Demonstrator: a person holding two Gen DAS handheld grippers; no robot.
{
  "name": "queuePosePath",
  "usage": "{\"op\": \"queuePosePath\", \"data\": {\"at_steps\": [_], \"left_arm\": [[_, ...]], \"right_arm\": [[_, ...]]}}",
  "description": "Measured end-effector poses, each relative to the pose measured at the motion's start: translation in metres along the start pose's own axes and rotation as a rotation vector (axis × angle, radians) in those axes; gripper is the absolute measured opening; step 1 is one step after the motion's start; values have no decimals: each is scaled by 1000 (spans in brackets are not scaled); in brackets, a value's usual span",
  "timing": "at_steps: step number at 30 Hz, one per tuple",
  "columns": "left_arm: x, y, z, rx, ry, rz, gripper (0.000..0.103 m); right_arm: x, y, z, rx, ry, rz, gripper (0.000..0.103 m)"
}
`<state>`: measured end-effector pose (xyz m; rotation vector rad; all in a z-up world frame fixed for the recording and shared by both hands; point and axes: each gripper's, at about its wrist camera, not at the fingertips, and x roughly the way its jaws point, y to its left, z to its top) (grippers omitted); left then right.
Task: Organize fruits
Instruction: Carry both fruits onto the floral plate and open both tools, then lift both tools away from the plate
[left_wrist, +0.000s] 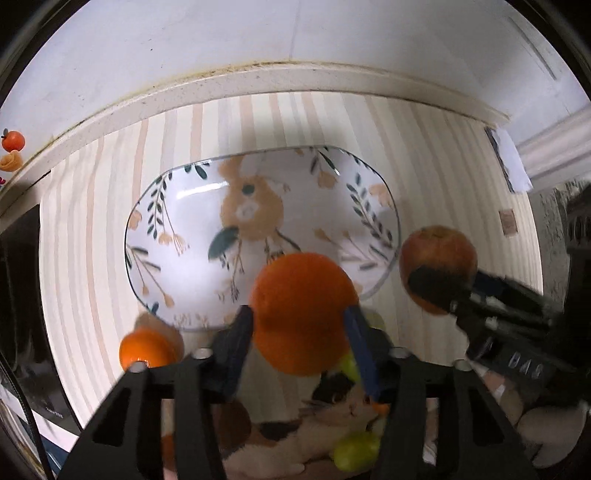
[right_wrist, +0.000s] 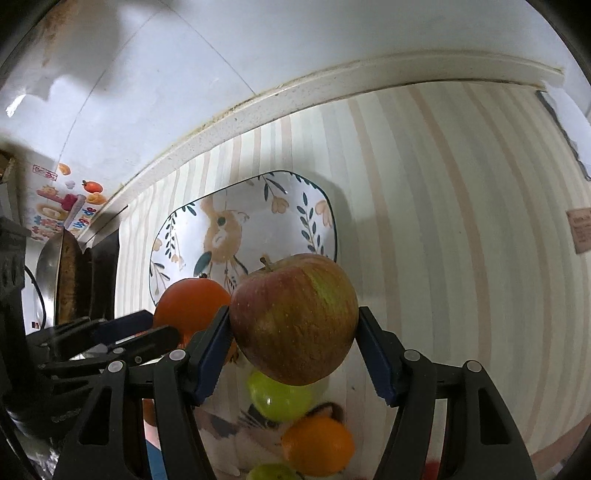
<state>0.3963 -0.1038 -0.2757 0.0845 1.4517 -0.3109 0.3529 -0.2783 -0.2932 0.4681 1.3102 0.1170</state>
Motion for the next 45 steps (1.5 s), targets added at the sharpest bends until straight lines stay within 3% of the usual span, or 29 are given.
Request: {"op": "queuePosePath", "data": {"at_steps": [4, 8, 17, 25, 26, 28, 30, 32, 38, 45], "left_arm": [[5, 0, 20, 2, -35, 87, 58], [22, 8, 39, -38, -5, 65, 58], [46, 29, 64, -109, 41, 97, 58], [26, 38, 67, -174, 9, 142, 58], [22, 39, 66, -179, 1, 155, 58], [13, 39, 63, -186, -23, 180, 62], [5, 36, 56, -185, -37, 189, 79], [-5, 34, 46, -189, -46, 192, 84], [-36, 39, 15, -207, -96, 157, 84], [-83, 42, -31, -188, -175, 147, 84]], "right_arm": [[11, -3, 10, 29, 20, 11, 68], [21, -1, 20, 27, 23, 12, 68], [51, 20, 54, -57, 56, -30, 68], [69, 14, 68, -42, 160, -29, 72], [66, 14, 68, -39, 152, -28, 75], [55, 17, 69, -44, 130, -51, 94], [43, 22, 69, -51, 107, -86, 95], [32, 29, 67, -67, 88, -138, 95], [8, 47, 45, -91, 69, -228, 95], [-39, 66, 6, -90, -9, -258, 95]]}}
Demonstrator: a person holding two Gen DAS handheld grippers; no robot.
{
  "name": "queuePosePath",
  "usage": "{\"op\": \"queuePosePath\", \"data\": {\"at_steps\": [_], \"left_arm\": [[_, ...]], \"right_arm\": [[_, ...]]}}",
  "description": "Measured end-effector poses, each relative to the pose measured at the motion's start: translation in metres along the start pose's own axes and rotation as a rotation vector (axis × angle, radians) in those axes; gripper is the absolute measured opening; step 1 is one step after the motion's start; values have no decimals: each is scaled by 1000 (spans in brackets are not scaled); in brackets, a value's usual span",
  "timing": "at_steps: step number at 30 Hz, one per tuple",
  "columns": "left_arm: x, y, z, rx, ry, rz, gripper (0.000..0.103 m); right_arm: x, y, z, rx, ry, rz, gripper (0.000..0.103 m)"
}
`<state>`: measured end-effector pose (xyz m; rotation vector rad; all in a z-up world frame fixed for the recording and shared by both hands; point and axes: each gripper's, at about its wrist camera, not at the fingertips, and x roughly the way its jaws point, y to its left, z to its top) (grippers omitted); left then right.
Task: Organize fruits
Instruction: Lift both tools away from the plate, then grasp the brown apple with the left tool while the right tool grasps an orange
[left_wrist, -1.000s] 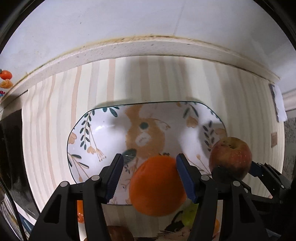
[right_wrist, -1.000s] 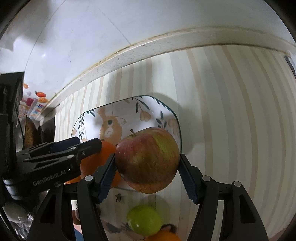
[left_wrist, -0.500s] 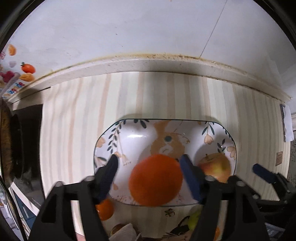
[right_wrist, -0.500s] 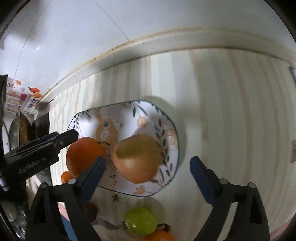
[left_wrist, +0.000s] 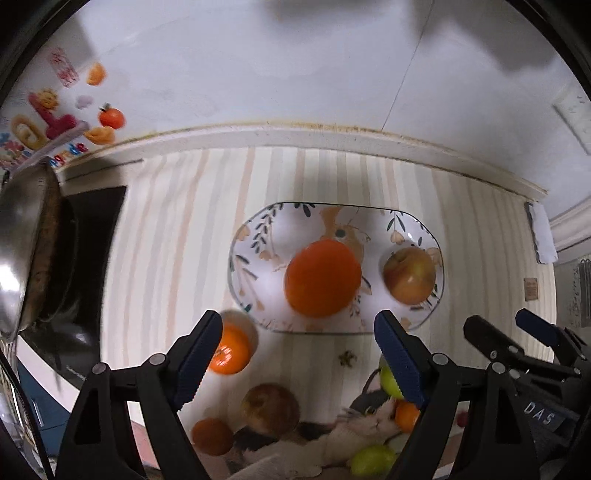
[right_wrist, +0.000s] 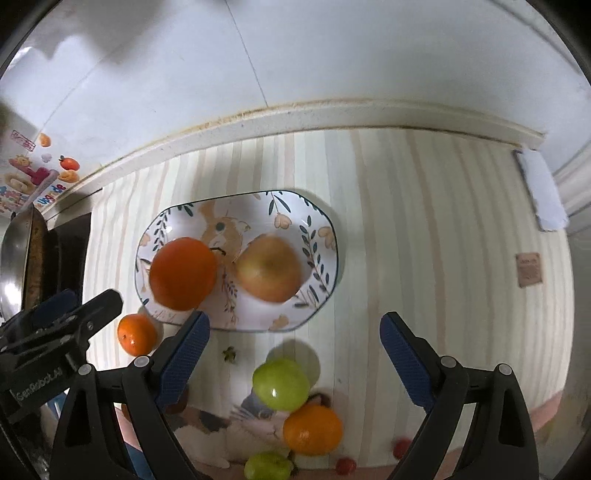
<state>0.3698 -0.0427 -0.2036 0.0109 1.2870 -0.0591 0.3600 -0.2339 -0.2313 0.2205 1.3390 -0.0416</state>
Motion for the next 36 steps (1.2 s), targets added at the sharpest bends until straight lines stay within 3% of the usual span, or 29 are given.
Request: {"op": "queuePosePath", "data": {"at_steps": [9, 15, 20, 24, 27, 33, 36], "left_arm": [[-82, 18, -43, 26, -145, -24, 84], [-121, 24, -67, 52, -196, -52, 84], [-132, 37, -80, 53, -204, -91, 84], [-110, 50, -87, 55, -152, -84, 89], [-77, 57, -93, 59, -83, -58, 89], [13, 56, -100, 76, 108, -15, 89], [55, 54, -99, 33, 210, -40, 89]], "right_arm": [[-91, 18, -58, 2, -147, -31, 95], [-147, 27, -88, 29, -239, -34, 95], [-172, 37, -109, 52, -262, 13, 95], [-152, 39, -119, 85, -217, 24, 95], [-115, 27, -125, 123, -134, 42, 95], [-23, -7, -130, 179, 41, 66, 95], [17, -21, -128, 196, 113, 67, 95]]}}
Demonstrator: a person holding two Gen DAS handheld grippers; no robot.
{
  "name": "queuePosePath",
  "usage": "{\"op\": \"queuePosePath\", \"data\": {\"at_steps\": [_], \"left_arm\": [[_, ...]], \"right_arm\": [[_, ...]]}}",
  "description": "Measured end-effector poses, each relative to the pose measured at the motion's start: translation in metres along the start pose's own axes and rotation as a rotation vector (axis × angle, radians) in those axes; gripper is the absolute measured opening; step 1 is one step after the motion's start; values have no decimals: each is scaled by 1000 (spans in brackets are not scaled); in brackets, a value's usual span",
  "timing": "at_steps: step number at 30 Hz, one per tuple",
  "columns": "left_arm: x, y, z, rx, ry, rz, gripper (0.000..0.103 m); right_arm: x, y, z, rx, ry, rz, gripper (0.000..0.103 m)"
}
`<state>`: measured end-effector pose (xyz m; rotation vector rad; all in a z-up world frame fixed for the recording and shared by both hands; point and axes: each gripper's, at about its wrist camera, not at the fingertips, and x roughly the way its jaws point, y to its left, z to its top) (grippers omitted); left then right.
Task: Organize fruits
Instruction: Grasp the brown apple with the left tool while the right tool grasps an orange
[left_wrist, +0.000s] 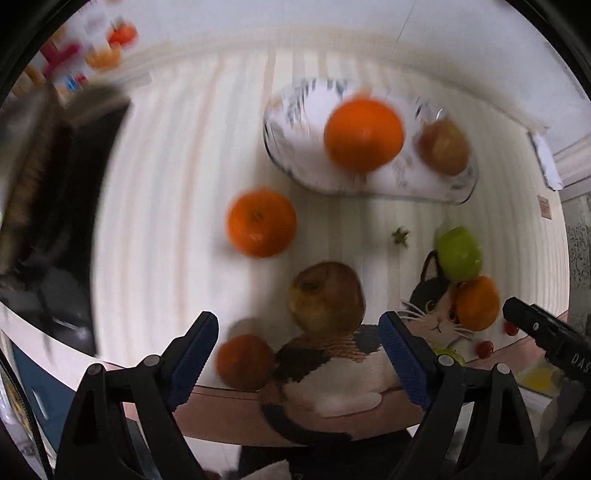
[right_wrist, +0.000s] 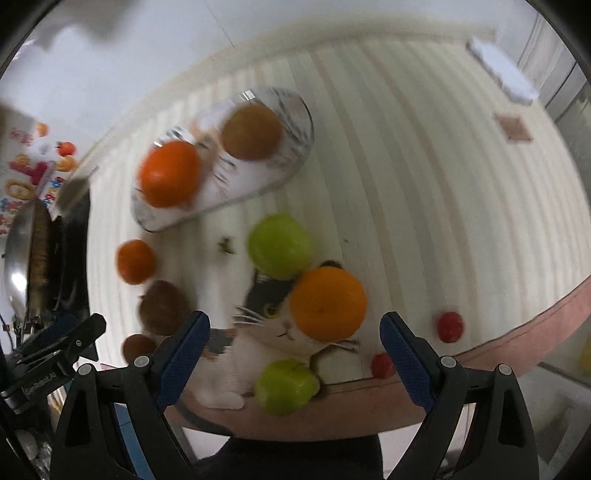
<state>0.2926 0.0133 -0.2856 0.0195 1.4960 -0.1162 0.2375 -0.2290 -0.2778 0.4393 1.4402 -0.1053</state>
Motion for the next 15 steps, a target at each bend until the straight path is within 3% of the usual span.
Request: {"op": "queuePosePath", "data": {"at_steps": [6, 13, 15], "left_arm": [[57, -3, 14, -71, 117, -37, 89], [86, -18, 12, -69, 163, -36, 89], [88, -21, 10, -69, 162, -32, 79]], "right_arm": [[51, -16, 14, 19, 104, 16, 95], [81, -17, 23, 22, 186, 20, 95], [87, -16, 23, 13, 198, 10, 94]]}}
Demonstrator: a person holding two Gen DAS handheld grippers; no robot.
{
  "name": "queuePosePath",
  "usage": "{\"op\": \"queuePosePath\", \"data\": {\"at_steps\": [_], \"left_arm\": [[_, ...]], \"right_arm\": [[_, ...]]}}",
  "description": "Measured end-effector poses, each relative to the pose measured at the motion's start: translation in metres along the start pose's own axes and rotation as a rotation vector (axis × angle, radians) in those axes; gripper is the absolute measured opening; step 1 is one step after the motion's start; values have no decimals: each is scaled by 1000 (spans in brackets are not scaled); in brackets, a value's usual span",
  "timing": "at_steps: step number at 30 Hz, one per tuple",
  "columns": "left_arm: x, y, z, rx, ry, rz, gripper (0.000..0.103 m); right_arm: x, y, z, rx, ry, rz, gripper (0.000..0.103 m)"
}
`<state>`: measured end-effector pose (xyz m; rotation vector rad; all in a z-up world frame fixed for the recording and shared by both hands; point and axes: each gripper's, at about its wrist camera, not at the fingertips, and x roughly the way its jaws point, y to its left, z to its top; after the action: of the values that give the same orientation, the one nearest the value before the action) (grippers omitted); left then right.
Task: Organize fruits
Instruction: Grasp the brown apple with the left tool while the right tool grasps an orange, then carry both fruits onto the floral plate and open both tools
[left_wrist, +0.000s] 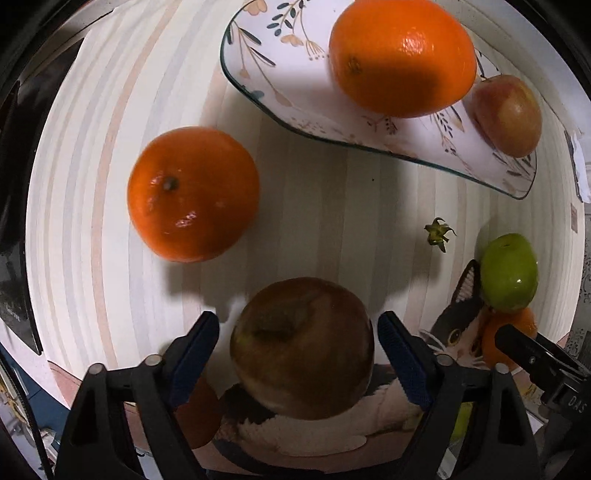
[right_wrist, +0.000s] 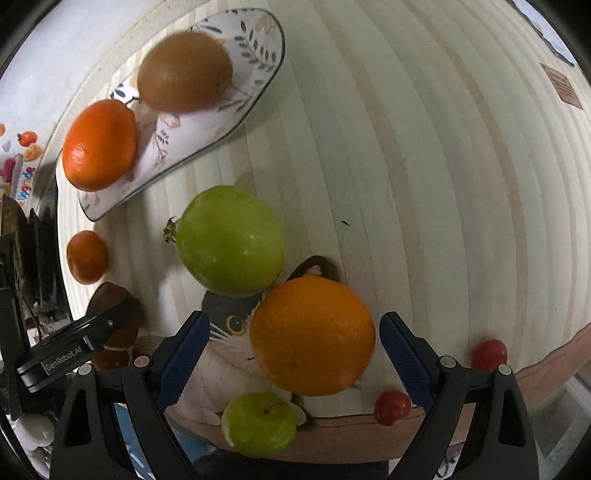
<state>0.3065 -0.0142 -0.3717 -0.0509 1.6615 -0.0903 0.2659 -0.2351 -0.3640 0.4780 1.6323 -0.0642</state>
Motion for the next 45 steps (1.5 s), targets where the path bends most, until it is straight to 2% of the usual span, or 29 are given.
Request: {"op": "queuePosePath", "data": {"at_steps": [2, 6, 8, 9, 13, 20, 25, 29, 33, 36, 38, 40, 45], "left_arm": [[2, -2, -3, -3, 2, 2, 66], [3, -9, -10, 1, -25, 17, 65], [3, -13, -14, 4, -29, 28, 65], [3, -14, -16, 6, -33, 32, 65], [5, -21, -17, 16, -47, 49, 65], [-13, -31, -26, 47, -89, 41, 65], [-30, -31, -34, 42, -103, 6, 65], [-66, -29, -32, 26, -145, -59, 65], [-115, -29, -9, 12, -216, -121, 65], [-147, -14, 29, 8, -266, -147, 65], [-156, -8, 62, 15, -292, -129, 65], [-159, -5, 97, 22, -301, -92, 65], [-122, -4, 164, 37, -199, -28, 65]], "right_arm": [[4, 2, 0, -8, 11, -10, 92], [10, 4, 1, -18, 33, -33, 83], [13, 8, 1, -28, 34, -54, 76], [13, 7, 0, -34, 34, -69, 70], [14, 5, -4, -44, 21, -71, 69], [4, 8, -10, -77, -1, -75, 68], [-15, 14, -11, -97, -24, -37, 68], [-36, 23, -8, -109, -49, 6, 68], [-71, 39, 14, -119, -100, 86, 68], [-96, 58, 43, -146, -139, 117, 68], [-109, 76, 71, -175, -171, 112, 68], [-111, 92, 92, -202, -187, 88, 68], [-91, 125, 162, -252, -162, 7, 68]]}}
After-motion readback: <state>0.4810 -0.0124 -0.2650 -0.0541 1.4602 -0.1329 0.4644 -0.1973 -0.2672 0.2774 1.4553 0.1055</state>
